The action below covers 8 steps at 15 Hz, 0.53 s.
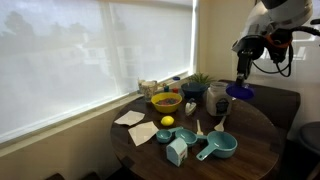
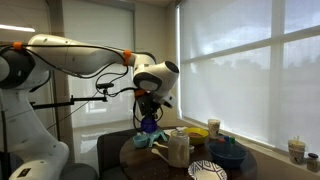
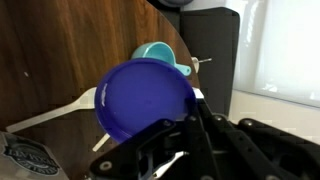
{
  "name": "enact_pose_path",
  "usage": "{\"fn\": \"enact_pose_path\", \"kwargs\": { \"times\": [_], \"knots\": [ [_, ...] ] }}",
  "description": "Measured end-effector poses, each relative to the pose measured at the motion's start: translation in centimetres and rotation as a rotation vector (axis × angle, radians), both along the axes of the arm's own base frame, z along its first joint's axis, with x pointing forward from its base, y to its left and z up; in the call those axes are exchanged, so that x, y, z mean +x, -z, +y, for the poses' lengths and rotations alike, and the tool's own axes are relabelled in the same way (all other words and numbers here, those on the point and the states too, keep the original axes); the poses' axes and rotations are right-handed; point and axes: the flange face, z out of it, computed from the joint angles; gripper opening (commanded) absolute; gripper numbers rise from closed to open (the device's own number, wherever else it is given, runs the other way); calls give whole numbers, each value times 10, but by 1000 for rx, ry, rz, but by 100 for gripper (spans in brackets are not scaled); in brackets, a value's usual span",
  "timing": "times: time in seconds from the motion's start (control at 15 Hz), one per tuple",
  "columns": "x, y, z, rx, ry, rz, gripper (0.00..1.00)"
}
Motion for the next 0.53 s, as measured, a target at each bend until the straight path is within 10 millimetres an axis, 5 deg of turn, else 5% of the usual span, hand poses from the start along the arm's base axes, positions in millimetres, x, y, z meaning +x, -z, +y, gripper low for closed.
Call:
{"fn": "enact_pose_path", "kwargs": {
  "times": [0.53],
  "knots": [
    [-17,47,11,-410,-146,123,1]
  ]
}}
